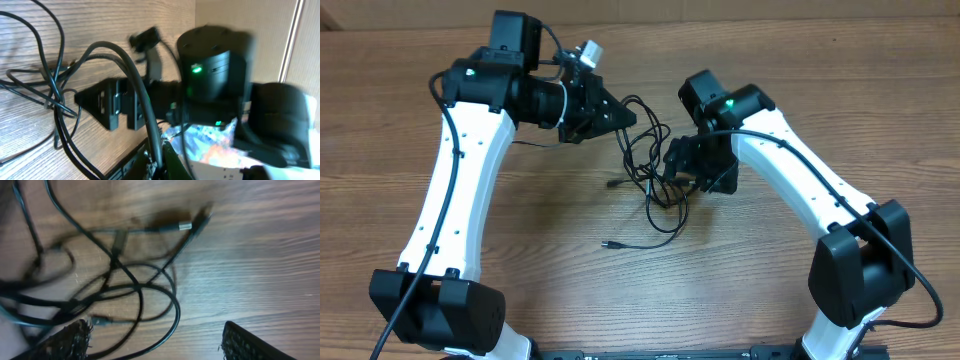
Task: Untangle cables
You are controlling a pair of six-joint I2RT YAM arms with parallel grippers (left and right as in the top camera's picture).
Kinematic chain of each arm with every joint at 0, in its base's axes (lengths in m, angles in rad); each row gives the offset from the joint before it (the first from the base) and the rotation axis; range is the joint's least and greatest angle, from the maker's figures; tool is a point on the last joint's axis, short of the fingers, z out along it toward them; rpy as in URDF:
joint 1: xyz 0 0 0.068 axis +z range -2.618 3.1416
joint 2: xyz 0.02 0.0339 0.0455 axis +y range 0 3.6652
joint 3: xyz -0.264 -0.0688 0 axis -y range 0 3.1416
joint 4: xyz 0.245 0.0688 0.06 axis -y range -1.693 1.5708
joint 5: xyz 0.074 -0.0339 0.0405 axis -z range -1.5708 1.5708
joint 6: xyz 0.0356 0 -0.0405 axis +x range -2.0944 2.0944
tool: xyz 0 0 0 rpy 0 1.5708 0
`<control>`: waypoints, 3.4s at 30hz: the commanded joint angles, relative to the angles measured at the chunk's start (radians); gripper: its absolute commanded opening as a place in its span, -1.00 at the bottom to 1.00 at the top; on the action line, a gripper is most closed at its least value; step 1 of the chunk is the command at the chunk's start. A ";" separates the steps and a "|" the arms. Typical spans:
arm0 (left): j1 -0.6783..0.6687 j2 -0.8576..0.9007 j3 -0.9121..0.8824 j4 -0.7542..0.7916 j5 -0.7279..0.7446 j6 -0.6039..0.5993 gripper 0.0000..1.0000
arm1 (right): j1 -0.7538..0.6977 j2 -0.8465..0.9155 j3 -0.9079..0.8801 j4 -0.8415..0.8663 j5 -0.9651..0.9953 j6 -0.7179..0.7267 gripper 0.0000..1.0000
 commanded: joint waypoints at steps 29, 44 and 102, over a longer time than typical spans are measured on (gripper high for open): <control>0.061 -0.024 0.023 -0.108 -0.218 -0.292 -0.91 | 0.034 -0.093 -0.238 0.163 -0.100 -0.076 -0.92; 0.048 -0.024 0.023 -0.066 -0.014 -0.278 -0.92 | 0.115 -0.185 -0.199 0.307 -0.159 -0.180 1.00; 0.016 -0.024 -0.156 -0.205 -1.026 -0.341 -0.91 | -0.086 -0.573 0.236 0.121 0.003 -0.142 -0.93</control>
